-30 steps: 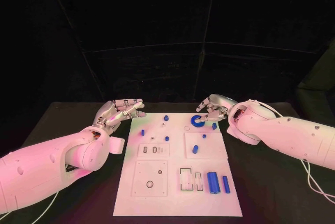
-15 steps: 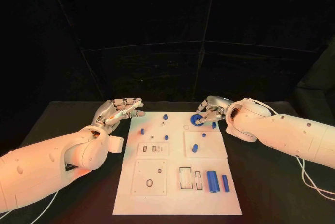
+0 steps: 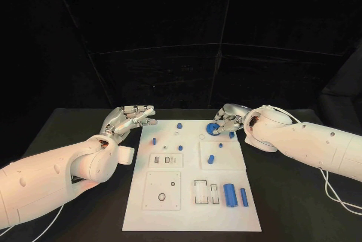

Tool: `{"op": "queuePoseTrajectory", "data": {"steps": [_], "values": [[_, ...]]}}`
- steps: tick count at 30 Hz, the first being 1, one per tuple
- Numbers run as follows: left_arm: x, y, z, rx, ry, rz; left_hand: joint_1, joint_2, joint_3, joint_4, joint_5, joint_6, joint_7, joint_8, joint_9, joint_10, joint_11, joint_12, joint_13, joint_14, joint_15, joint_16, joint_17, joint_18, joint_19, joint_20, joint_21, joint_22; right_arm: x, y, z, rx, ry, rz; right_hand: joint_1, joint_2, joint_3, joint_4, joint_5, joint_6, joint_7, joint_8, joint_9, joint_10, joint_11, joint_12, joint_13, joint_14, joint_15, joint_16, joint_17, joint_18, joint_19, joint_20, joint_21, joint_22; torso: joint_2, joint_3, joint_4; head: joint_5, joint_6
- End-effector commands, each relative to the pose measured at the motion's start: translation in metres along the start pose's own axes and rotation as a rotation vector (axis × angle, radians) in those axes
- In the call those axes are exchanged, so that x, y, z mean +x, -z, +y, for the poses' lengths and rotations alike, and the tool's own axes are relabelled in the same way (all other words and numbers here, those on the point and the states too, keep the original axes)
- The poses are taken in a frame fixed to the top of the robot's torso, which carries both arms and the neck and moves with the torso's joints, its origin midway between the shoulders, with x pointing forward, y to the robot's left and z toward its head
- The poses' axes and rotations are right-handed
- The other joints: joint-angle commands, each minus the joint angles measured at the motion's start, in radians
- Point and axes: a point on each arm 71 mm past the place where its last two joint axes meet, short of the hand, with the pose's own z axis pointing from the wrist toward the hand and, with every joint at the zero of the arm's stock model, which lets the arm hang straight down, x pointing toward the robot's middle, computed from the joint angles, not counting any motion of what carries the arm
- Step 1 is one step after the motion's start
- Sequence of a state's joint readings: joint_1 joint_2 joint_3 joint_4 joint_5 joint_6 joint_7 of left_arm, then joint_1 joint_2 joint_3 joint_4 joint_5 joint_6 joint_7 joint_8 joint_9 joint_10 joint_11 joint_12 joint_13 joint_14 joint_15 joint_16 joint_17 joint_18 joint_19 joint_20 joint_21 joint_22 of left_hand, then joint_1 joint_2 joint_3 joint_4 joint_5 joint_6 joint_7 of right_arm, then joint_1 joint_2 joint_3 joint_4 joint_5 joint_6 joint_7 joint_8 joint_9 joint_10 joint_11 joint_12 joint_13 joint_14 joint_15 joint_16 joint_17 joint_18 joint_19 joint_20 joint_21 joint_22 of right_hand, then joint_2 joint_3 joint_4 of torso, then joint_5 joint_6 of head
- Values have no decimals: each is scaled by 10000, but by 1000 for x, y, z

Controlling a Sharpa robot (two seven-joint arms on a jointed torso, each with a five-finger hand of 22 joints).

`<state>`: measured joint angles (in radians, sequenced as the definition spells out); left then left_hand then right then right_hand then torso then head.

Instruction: Assemble the parts on the task board

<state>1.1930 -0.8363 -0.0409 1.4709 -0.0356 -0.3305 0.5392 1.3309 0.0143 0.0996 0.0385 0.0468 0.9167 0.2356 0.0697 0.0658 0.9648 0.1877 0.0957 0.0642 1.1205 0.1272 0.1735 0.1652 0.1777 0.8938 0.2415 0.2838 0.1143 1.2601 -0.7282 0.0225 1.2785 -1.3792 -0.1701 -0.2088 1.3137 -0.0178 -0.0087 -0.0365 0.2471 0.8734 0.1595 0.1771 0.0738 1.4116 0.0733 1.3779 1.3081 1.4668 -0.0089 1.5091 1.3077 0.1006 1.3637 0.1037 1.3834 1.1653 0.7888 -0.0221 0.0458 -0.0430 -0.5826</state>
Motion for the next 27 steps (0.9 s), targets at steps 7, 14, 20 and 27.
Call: {"op": "queuePoseTrajectory", "data": {"steps": [7,14,20,27], "values": [[1,-1,-1,78,29,135,100,30,12,-48,48,-24,80,-39,-2,3,9,-39,-2,-15,41,-44,14,57,94,7,-51,-16,-1,-1,4,-178,287,-192,393,507,419,-253,-765,832,-157,445,76,333,-157,352,604,739,-63,99,1073,-211,155,-96,176,248,-4,-1,-9,-15,-16],[1,-1,-1,75,27,130,100,30,12,-48,48,-24,80,-39,-2,3,9,-39,-2,-15,41,-44,14,57,94,7,-51,-16,-7,1,11,-539,510,-1118,643,931,1097,-499,-1348,1412,-367,547,72,516,-346,532,872,774,-234,162,1256,-279,328,-253,346,584,-7,-4,-2,-23,-9],[1,-1,-1,74,30,135,100,30,12,-48,48,-24,80,-39,-2,3,9,-39,-2,-15,41,-44,14,57,94,7,-51,-16,-8,6,28,-1202,399,-1710,412,818,1535,-624,-955,1617,-409,399,20,590,-390,586,988,790,-277,190,1338,-314,416,-313,432,745,-11,-1,-3,-1,7],[2,0,-1,73,43,157,100,30,12,-48,48,-24,80,-39,-2,3,9,-39,-2,-15,41,-44,14,57,94,7,-51,-16,-4,12,59,-2017,249,-1897,140,701,1764,-609,-835,1666,-404,248,-16,599,-391,572,1006,791,-275,193,1347,-325,442,-317,458,796,-11,-13,21,25,30]]}}
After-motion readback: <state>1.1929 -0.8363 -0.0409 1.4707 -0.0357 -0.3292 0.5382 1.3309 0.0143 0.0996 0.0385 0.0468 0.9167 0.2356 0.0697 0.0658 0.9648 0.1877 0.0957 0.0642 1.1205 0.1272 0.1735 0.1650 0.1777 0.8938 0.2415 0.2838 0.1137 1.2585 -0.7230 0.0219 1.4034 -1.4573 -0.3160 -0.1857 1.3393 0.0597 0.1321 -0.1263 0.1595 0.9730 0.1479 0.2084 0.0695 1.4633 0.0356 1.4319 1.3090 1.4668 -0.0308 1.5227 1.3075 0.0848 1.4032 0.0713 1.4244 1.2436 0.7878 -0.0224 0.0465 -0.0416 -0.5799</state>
